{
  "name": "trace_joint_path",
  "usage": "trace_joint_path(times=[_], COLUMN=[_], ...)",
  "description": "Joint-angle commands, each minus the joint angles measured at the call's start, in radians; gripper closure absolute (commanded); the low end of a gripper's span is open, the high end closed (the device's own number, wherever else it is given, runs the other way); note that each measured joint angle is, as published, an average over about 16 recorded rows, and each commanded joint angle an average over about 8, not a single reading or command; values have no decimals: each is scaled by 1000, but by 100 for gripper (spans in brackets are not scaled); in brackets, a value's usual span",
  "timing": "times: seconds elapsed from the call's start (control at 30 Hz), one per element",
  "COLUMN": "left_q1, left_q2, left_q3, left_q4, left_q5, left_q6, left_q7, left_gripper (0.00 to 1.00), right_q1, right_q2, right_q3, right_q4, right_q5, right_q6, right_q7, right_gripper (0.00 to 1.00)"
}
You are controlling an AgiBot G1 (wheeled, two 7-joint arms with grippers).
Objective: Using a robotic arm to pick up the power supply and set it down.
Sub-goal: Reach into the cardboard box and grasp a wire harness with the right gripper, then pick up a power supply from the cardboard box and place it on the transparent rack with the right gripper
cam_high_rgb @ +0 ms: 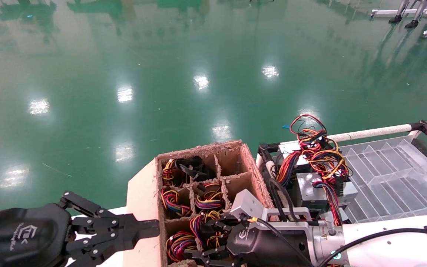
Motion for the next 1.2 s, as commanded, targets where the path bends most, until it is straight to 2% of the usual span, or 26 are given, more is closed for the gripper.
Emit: trace_joint_path(times=[0.03,0.13,0.2,0.77,1.2], left_q1=[0,0,0,0,0], left_q2=[0,0,0,0,0], left_q3=[0,0,0,0,1], left_q4=[0,0,0,0,0], left_q5=[0,0,0,0,0], left_q6=[0,0,0,0,0], left_q7=[0,0,0,0,0], left_gripper=[29,7,0,0,0], right_q1=[3,1,-2,-34,-31], right_q2=[-7,-10,-10,5,82], right_q3=[-1,3,7,36,136], right_q4=[-12,-23,-29,-57,24], right_q5=[0,5,10,59,231], right_q6=[-1,3,7,-4,-90], right_q7=[-4,-11,-15,-51,-46], right_gripper=[100,100,100,100,100])
